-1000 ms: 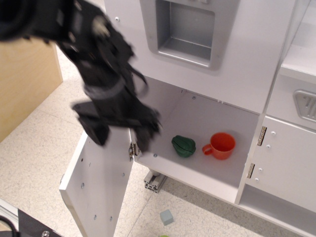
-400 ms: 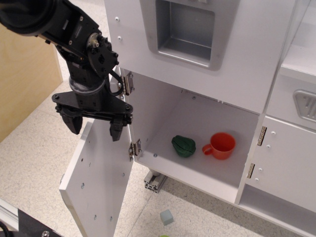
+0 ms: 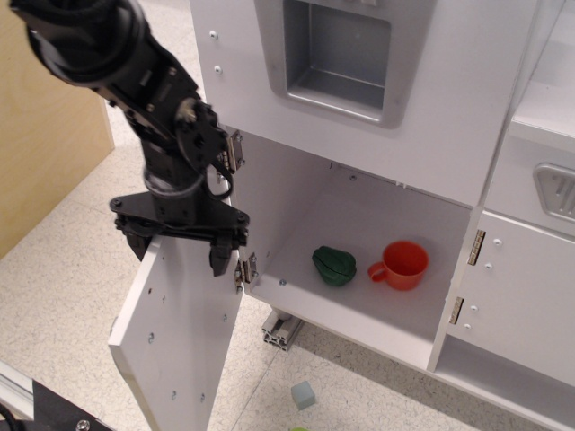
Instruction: Close low fridge
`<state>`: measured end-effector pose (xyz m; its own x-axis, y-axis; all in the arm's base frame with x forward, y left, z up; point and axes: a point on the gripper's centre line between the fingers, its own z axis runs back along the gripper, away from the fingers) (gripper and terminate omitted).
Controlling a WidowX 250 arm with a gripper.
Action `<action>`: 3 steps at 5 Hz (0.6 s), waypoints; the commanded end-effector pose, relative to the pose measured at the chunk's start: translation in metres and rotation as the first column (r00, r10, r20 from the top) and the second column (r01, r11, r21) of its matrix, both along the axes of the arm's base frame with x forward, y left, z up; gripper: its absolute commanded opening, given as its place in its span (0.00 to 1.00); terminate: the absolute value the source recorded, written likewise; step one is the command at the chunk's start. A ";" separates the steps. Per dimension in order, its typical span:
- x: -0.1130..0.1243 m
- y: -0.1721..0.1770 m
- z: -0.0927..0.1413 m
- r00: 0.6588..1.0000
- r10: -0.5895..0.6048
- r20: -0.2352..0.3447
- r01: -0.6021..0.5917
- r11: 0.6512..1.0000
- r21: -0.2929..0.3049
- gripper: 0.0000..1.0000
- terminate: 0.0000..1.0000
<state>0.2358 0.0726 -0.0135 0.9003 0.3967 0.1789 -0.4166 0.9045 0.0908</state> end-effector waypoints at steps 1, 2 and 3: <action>0.020 -0.028 0.013 0.997 0.034 0.068 -0.030 0.998 -0.062 1.00 0.00; 0.030 -0.039 0.015 0.993 0.050 0.103 -0.045 0.998 -0.047 1.00 0.00; 0.040 -0.051 0.021 0.990 0.082 0.112 -0.076 0.995 -0.061 1.00 0.00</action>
